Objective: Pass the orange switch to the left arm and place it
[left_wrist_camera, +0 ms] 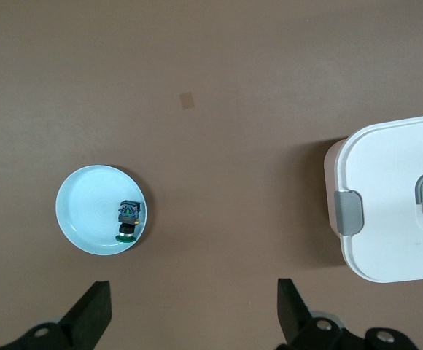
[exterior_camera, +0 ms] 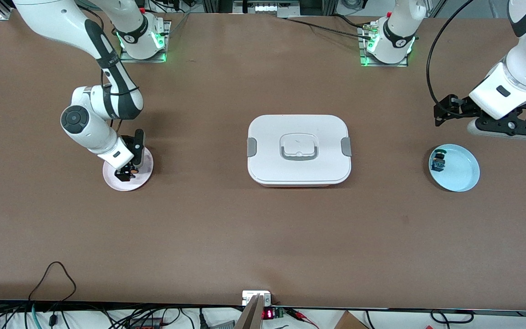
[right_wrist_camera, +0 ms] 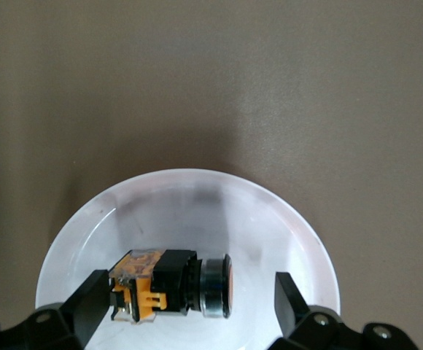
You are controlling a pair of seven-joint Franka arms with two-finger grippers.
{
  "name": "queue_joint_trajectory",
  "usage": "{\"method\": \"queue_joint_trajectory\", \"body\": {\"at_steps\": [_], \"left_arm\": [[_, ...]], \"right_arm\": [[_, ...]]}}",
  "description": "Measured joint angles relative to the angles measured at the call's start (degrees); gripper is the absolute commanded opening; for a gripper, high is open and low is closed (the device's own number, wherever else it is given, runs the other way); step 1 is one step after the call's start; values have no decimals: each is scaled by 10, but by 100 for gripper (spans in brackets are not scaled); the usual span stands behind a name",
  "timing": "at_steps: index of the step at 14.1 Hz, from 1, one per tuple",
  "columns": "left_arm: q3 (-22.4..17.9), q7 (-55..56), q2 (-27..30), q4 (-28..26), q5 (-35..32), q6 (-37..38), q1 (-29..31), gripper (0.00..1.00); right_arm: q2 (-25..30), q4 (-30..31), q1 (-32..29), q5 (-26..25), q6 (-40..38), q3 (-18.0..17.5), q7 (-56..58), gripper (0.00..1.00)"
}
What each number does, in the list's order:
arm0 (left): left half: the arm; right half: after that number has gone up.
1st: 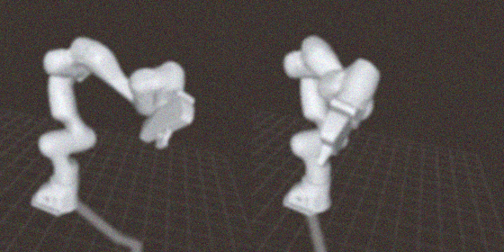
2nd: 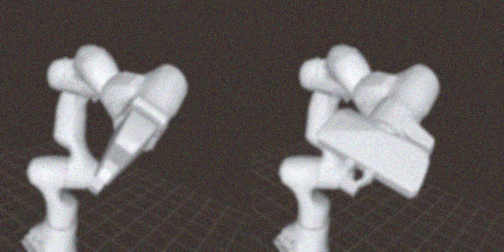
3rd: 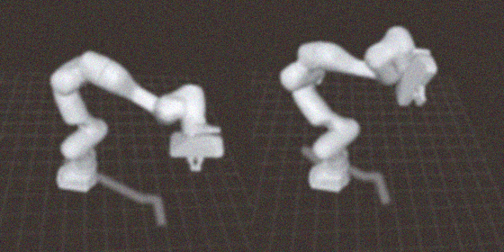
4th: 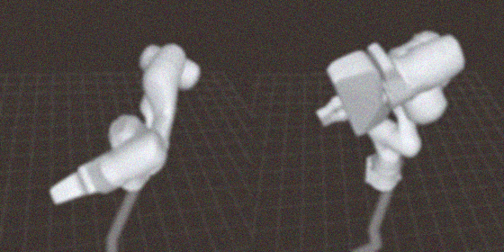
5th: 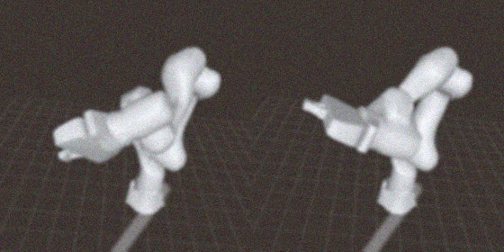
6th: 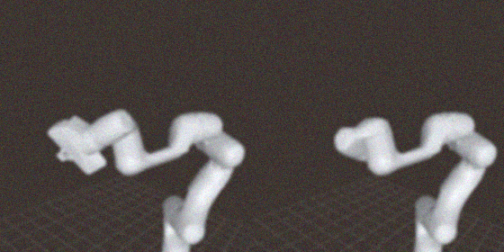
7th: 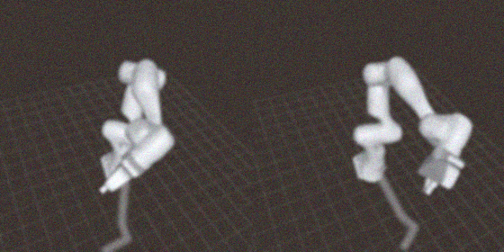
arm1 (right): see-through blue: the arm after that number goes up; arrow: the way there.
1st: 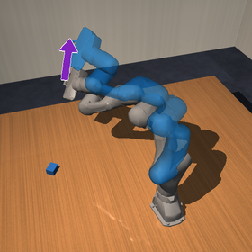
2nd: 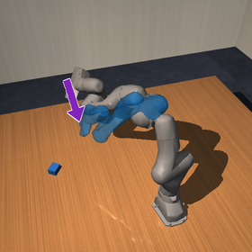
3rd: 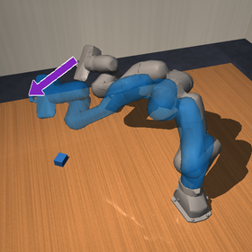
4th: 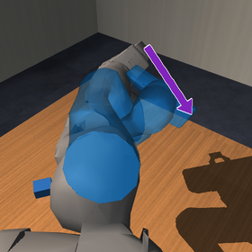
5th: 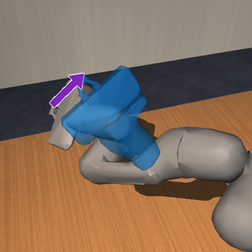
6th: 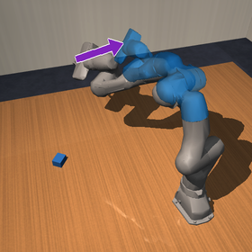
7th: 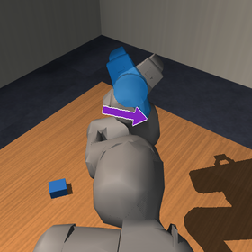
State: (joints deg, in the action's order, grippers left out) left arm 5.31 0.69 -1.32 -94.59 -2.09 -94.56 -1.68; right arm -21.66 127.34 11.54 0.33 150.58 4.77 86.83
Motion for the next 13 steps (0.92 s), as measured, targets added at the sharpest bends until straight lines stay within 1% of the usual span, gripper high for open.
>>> {"method": "queue_joint_trajectory", "body": {"at_steps": [7,13], "left_arm": [[0,0,0,0,0,0,0,100],[0,0,0,0,0,0,0,100]], "right_arm": [[-5,2,-1,0,16,0,12,100],[-8,23,-4,0,47,0,12,100]]}}
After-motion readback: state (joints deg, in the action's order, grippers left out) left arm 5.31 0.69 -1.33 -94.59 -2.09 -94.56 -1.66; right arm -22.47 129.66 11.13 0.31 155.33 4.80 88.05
